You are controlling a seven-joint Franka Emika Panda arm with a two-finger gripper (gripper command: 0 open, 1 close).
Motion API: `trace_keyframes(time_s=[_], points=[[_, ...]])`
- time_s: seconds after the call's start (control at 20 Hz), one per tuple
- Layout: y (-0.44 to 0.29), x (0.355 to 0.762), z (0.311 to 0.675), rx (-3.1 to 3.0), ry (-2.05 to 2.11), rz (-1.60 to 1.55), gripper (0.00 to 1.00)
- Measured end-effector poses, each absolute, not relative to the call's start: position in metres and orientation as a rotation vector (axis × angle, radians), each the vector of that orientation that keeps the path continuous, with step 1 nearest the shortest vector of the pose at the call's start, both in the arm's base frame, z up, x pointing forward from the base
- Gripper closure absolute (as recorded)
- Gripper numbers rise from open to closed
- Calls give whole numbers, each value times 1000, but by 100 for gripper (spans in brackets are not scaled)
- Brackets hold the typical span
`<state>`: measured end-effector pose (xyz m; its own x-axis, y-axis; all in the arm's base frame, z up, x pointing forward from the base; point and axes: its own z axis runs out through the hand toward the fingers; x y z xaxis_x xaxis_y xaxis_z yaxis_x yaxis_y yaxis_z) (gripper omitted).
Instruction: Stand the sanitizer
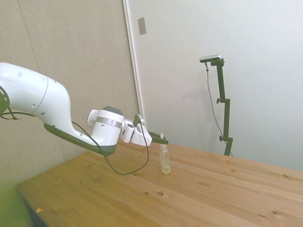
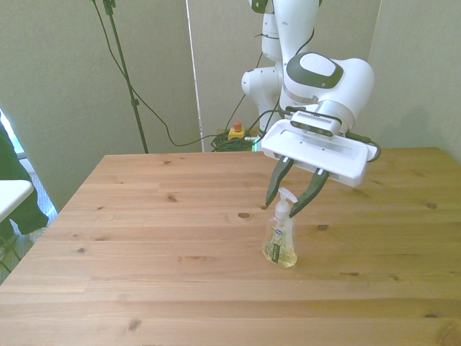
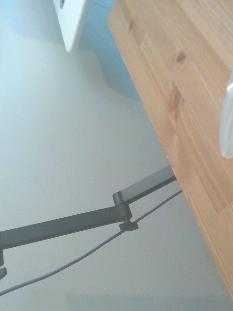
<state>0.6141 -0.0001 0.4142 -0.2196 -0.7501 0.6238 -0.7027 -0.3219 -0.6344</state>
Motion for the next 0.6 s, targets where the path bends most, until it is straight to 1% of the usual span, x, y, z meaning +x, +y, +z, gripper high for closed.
trace_keyframes(time_s=[0.2,0.3,0.6], points=[[5,607,399,-1978,1790,-1563,0],[7,606,398,-1990,1782,-1544,0],[29,595,414,-2098,1733,-1420,0]])
